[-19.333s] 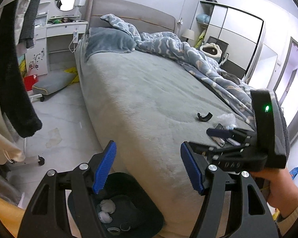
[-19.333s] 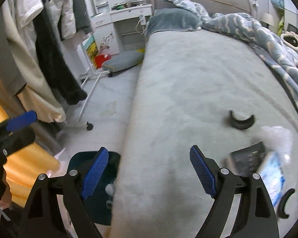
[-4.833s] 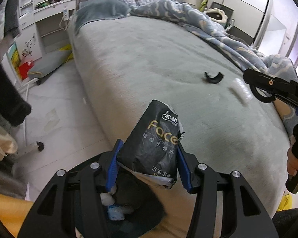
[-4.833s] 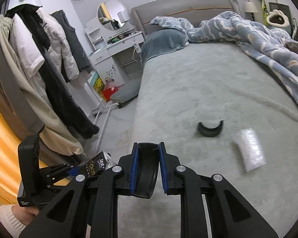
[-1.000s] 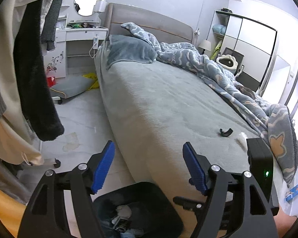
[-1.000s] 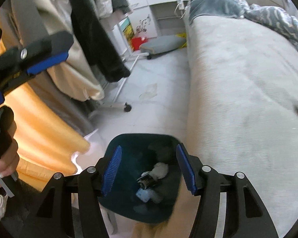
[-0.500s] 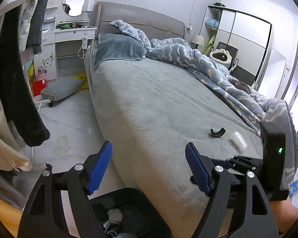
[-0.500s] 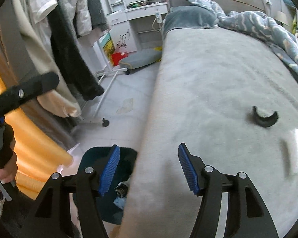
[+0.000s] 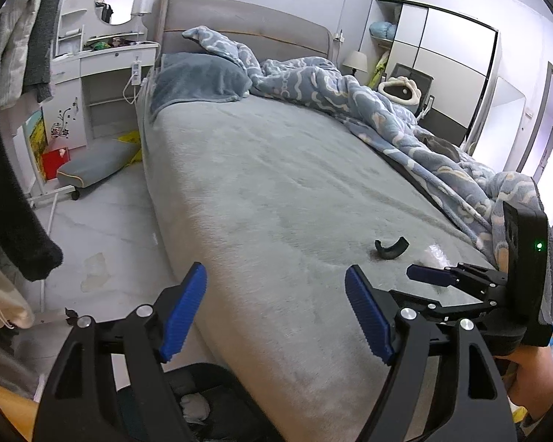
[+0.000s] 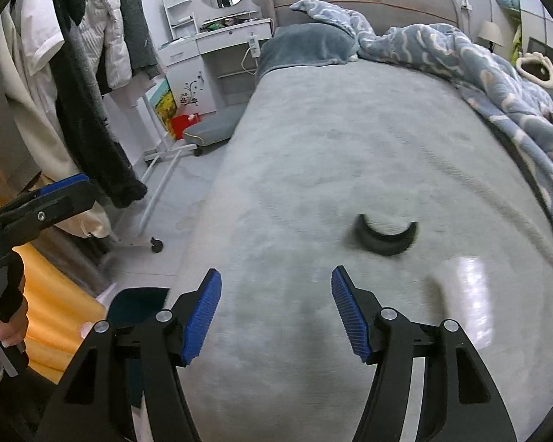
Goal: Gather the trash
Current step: 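Close the right tool on the clear bubble-wrap bundle and lift it, then close the left tool on the black curved plastic piece and lift it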
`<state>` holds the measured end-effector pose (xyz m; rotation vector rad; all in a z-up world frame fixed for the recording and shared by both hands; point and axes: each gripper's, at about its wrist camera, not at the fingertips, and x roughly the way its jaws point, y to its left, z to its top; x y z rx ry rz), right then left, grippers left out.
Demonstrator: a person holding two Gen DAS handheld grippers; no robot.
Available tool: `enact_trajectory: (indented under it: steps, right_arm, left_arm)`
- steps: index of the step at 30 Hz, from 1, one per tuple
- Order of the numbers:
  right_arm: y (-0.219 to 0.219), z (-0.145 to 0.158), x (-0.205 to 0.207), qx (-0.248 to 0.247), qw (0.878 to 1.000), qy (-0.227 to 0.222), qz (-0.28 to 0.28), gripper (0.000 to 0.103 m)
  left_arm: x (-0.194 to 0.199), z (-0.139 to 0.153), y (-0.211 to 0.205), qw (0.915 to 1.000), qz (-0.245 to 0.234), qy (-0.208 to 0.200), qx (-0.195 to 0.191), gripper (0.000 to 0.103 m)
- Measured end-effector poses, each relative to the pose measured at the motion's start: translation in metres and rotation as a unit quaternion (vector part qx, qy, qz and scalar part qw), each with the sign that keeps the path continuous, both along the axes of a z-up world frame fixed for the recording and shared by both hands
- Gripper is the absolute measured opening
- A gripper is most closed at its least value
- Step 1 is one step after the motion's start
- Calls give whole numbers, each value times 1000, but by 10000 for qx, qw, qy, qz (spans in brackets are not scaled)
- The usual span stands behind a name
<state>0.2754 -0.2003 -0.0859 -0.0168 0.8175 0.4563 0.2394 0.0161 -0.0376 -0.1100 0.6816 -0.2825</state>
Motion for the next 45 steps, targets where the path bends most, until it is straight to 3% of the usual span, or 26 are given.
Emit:
enact_trajectory:
  steps: [20, 32, 34, 38, 45]
  right_arm:
    - [-85, -8, 22, -374, 9975, -207, -563, 63]
    - [-123, -21, 35, -513, 9947, 26, -889, 64]
    - [-128, -24, 37, -471, 9949, 109, -881, 51]
    - [-135, -31, 41, -431, 9950, 273, -859, 37]
    - [-142, -25, 42, -364, 9950, 178, -917, 34]
  left_arm:
    - [43, -17, -71, 9993, -323, 173, -100, 84]
    - [60, -29, -106, 9982, -514, 279, -92, 85]
    - [62, -31, -111, 9980, -550, 298, -88, 85]
    - [67, -35, -122, 9975, -621, 340, -83, 85]
    - [73, -44, -137, 9963, -741, 443, -46, 84]
